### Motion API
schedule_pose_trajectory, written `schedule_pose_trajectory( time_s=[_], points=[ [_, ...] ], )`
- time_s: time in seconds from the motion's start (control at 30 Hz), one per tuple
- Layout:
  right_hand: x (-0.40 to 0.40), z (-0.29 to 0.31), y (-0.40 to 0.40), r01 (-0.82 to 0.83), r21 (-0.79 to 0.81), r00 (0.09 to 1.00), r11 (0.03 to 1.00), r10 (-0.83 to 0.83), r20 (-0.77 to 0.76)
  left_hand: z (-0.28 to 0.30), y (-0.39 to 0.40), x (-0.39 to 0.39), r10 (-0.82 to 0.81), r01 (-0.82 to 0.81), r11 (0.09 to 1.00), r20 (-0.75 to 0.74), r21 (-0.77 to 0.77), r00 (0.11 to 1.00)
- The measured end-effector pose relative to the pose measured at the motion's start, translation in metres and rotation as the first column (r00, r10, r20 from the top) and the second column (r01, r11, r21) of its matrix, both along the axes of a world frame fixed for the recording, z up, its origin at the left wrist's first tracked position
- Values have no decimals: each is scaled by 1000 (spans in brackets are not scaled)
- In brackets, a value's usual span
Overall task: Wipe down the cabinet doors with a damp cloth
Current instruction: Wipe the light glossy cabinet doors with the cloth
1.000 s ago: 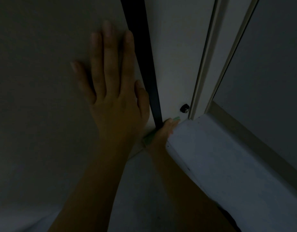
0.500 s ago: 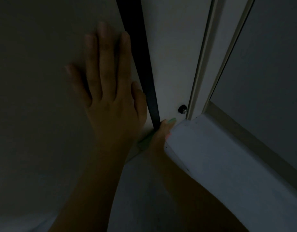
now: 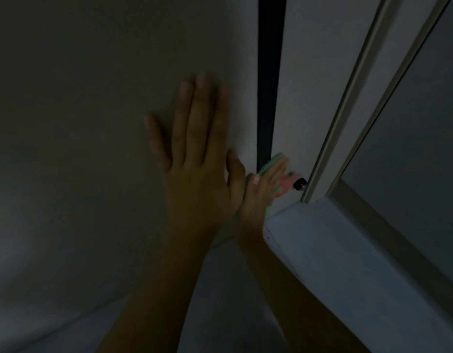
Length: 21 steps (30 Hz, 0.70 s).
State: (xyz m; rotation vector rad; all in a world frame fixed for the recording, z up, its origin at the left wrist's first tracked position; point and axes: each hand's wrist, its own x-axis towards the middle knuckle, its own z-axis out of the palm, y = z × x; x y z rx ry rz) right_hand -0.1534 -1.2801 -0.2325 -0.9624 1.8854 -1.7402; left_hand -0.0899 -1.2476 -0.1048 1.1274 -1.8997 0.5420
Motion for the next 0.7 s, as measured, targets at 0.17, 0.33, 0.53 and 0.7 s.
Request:
schedule_pose_trajectory(
  time_s=[0.17,0.33,0.53,0.7],
  points=[
    [-6,42,-6,-103,-217,939,971,23,-342,8,10,11,26,-27,1000,-126,-6,992],
    [-21,87,2,-225,-458,793,860,-111,-599,22,33,32,33,-36,999,-305,-5,952],
    [-37,124,37,-407,-455,767,792,26,-641,33,61,67,-165,242,965,-477,104,863],
    [11,167,72,-599,-313,740,737,360,-568,35,74,104,-161,392,897,-673,206,722]
  ],
)
